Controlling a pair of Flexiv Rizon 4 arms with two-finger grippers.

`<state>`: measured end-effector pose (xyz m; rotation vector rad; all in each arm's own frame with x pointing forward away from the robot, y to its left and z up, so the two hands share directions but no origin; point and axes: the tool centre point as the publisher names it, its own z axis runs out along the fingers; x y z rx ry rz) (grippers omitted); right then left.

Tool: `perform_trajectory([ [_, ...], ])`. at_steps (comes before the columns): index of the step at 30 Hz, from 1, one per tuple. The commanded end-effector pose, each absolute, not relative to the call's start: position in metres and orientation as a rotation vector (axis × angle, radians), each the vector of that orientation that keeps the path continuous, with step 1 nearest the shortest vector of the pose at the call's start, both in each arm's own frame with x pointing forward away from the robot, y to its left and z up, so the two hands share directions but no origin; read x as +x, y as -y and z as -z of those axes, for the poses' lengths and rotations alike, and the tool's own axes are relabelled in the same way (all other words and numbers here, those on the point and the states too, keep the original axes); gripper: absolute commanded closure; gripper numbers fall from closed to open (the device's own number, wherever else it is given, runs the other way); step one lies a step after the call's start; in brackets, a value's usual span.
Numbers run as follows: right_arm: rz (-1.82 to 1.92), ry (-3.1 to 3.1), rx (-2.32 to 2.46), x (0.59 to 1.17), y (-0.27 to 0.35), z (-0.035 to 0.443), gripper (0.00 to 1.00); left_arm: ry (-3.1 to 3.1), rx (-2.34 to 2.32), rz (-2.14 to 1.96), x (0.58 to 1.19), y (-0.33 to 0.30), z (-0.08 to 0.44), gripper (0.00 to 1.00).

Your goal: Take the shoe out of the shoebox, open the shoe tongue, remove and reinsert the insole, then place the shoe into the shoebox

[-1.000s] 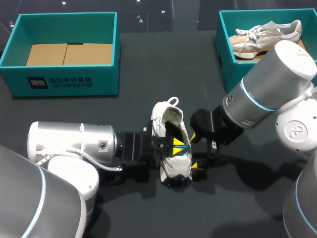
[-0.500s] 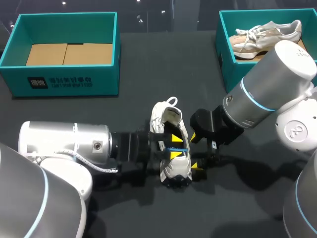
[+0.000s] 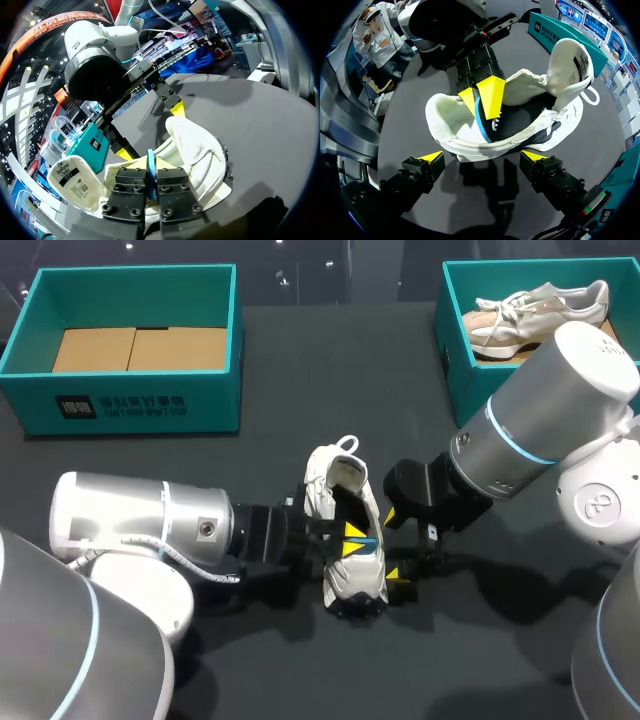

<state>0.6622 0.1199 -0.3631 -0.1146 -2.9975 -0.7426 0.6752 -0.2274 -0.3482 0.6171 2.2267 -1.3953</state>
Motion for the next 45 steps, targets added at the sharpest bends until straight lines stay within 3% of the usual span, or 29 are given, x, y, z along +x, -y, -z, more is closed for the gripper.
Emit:
perform_trajectory([
  [1,0.745,3.0,-0.115,0.661,-0.12,0.364,0.0,-2.233,0.636,1.382,0.675,0.229,0.344,0.95],
  [3,0.745,3.0,-0.115,0.661,-0.12,0.364,0.0,-2.225,0.648,1.38,0.673,0.226,0.339,0.72],
  [4,0.745,3.0,-0.115,0.661,-0.12,0.364,0.0,-2.222,0.654,1.382,0.672,0.224,0.336,0.68],
  [10,0.743,3.001,-0.118,0.662,-0.117,0.363,0.0,-2.214,0.673,1.407,0.663,0.216,0.32,0.6],
  [22,0.631,3.016,-0.164,0.665,-0.065,0.347,0.0,-2.272,0.786,1.344,0.656,0.196,0.301,0.51],
  [36,0.614,3.015,-0.23,0.669,-0.011,0.333,0.0,-2.411,0.954,1.309,0.659,0.167,0.286,0.49],
  [45,0.614,3.015,-0.23,0.669,-0.011,0.333,0.0,-2.489,1.175,1.276,0.667,0.141,0.261,0.52],
])
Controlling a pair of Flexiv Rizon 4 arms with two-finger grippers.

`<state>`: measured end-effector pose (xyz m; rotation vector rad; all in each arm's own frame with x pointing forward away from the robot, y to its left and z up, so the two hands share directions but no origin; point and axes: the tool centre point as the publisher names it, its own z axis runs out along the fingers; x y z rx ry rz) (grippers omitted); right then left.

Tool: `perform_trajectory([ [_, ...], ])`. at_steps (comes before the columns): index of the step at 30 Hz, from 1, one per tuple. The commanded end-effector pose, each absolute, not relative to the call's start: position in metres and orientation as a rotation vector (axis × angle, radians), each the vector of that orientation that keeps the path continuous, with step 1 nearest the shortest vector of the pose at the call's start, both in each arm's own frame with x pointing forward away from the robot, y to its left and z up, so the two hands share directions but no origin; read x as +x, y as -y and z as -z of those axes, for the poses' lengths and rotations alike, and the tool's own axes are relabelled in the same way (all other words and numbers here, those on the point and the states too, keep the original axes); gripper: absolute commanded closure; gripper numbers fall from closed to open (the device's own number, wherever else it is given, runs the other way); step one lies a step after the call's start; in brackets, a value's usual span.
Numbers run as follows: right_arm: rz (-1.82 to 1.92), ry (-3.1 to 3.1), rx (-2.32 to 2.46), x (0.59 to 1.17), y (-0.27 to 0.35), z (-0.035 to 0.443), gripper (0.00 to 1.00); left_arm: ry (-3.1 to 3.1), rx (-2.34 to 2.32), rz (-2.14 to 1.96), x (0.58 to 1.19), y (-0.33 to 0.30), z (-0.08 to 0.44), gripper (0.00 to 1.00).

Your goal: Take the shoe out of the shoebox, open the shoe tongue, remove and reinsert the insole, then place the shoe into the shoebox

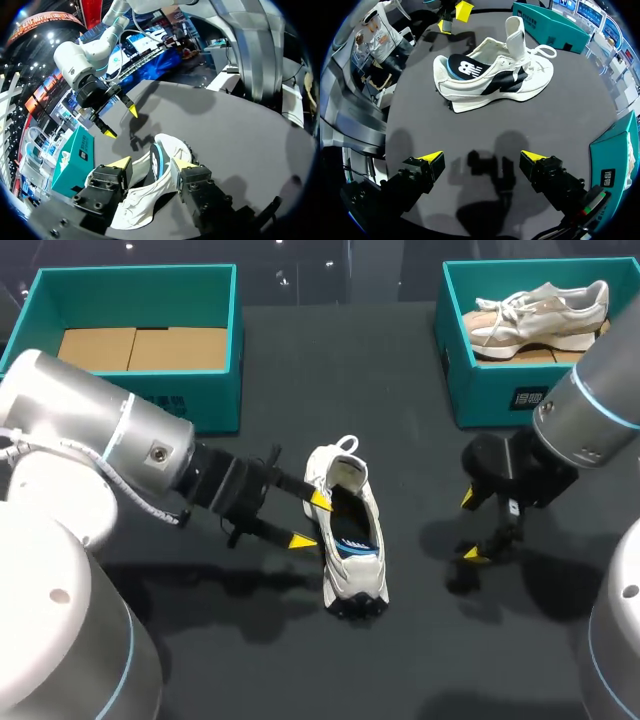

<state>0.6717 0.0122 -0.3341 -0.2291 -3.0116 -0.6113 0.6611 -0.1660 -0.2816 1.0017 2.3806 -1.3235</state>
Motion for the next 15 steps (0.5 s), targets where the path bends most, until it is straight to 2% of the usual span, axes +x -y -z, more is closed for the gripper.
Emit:
perform_trajectory([
  [1,0.614,3.015,-0.23,0.669,-0.011,0.333,0.0,-2.498,1.205,1.267,0.667,0.139,0.258,0.53],
  [9,0.614,3.015,-0.23,0.669,-0.011,0.333,0.0,-2.543,1.434,1.083,0.674,0.118,0.235,0.54],
  [13,0.614,3.015,-0.23,0.669,-0.011,0.333,0.0,-2.546,1.545,0.995,0.679,0.109,0.226,0.77],
  [14,0.614,3.015,-0.23,0.669,-0.011,0.333,0.0,-2.547,1.57,0.98,0.68,0.107,0.225,0.85],
  [15,0.614,3.015,-0.23,0.669,-0.011,0.333,0.0,-2.545,1.584,0.969,0.68,0.106,0.224,1.0],
])
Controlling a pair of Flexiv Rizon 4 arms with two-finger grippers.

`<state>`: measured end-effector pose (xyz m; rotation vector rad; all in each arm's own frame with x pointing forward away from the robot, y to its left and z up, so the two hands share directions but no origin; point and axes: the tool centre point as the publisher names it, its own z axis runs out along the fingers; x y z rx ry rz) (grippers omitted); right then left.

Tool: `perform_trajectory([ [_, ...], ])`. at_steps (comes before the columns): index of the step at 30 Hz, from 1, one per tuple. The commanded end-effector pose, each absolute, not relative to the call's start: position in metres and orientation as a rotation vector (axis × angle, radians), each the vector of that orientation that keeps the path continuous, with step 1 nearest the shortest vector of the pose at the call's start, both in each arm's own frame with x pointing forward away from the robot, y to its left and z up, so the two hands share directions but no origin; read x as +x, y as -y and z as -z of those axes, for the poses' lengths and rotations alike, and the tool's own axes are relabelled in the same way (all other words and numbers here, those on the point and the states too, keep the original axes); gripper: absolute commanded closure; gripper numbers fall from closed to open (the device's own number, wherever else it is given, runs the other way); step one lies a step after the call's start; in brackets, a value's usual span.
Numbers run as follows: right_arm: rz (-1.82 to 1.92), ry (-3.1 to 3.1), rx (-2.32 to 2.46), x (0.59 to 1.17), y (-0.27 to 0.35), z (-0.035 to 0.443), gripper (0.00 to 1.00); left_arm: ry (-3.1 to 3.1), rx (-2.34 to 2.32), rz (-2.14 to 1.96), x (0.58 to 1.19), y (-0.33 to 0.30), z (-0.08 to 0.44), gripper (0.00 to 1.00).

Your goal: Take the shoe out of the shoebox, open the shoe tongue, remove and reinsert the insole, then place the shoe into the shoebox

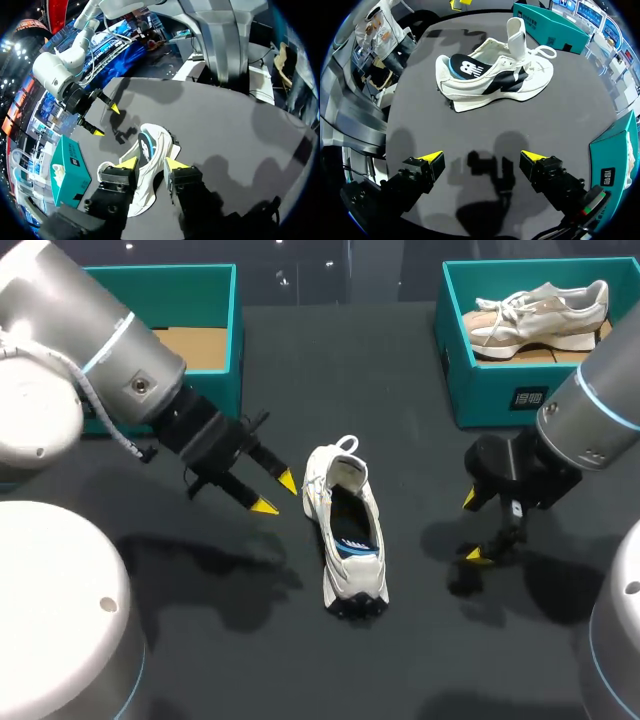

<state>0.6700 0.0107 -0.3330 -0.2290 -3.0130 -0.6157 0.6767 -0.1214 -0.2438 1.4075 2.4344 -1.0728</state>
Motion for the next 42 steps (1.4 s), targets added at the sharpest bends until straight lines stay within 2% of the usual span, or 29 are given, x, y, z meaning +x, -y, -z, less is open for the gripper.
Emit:
perform_trajectory([
  [1,0.614,3.015,-0.23,0.669,-0.011,0.333,0.0,-2.542,1.602,0.958,0.681,0.104,0.223,1.0],
  [6,0.614,3.015,-0.23,0.669,-0.011,0.333,0.0,-2.535,1.622,0.966,0.682,0.098,0.223,1.0],
  [20,0.585,3.03,-0.336,0.67,0.046,0.319,0.0,-2.535,1.622,0.966,0.682,0.098,0.223,1.0],
  [30,0.564,3.028,-0.348,0.67,0.06,0.319,0.0,-2.448,1.851,0.885,0.684,0.147,0.227,1.0],
  [42,0.564,3.028,-0.348,0.67,0.06,0.319,0.0,-2.412,2.106,0.771,0.677,0.202,0.264,1.0],
])
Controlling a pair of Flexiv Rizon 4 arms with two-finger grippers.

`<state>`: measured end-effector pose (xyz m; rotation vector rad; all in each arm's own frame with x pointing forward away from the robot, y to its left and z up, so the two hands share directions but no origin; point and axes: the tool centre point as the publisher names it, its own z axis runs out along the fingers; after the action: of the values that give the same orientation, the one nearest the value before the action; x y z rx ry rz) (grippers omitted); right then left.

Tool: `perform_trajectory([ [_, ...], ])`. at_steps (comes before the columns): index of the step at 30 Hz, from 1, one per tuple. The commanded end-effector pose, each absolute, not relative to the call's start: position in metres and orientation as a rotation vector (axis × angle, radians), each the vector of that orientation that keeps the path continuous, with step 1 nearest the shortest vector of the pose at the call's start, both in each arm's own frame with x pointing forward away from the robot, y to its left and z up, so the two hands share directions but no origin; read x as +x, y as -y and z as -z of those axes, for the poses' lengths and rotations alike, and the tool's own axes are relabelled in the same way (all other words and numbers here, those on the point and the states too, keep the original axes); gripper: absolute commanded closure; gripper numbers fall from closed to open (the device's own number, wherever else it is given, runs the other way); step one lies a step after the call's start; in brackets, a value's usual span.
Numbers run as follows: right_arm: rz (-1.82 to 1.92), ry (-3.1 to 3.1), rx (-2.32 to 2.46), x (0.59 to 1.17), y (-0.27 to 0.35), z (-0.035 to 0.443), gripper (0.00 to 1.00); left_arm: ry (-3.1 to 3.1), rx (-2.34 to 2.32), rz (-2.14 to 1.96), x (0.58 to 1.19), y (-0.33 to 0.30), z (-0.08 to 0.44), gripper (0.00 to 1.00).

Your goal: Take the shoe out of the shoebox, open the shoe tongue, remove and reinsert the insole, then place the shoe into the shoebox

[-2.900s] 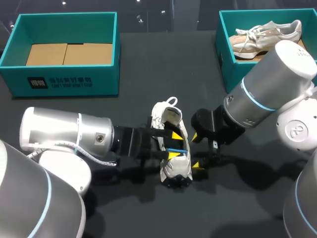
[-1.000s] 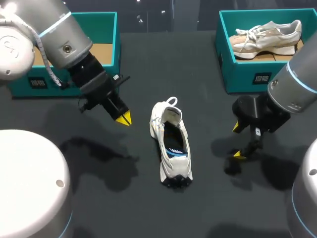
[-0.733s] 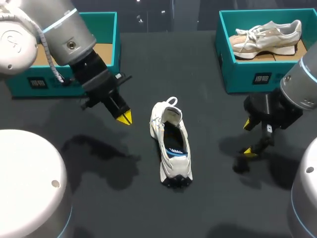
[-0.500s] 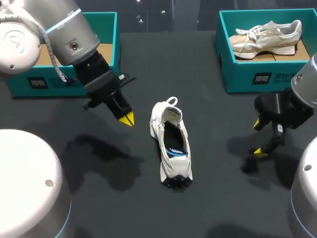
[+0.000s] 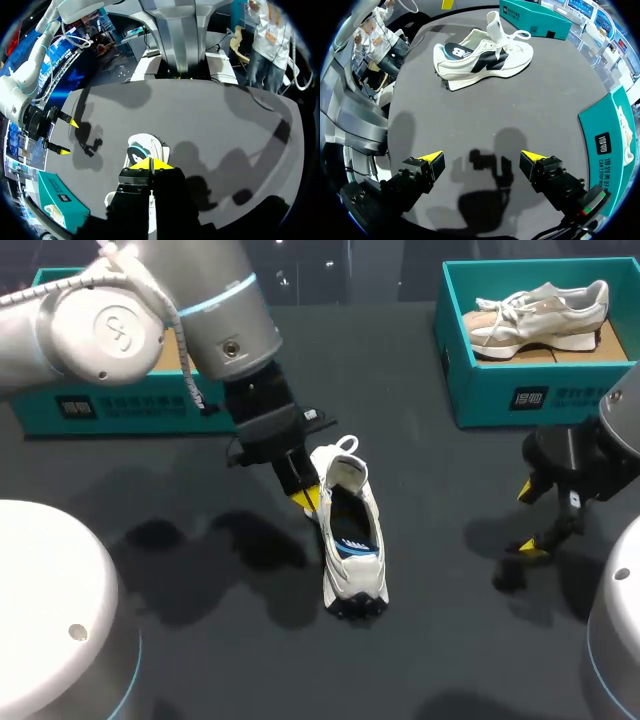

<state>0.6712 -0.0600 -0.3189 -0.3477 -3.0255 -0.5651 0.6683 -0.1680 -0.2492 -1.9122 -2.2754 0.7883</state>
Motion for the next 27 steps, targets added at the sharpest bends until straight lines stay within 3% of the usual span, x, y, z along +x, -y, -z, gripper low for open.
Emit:
perform_trajectory([
  [1,0.564,3.028,-0.348,0.67,0.06,0.319,0.0,2.187,-1.912,-0.698,0.677,0.203,0.266,1.0],
  [27,0.564,3.028,-0.348,0.67,0.06,0.319,0.0,1.986,-1.929,-0.493,0.664,0.219,0.344,1.0],
])
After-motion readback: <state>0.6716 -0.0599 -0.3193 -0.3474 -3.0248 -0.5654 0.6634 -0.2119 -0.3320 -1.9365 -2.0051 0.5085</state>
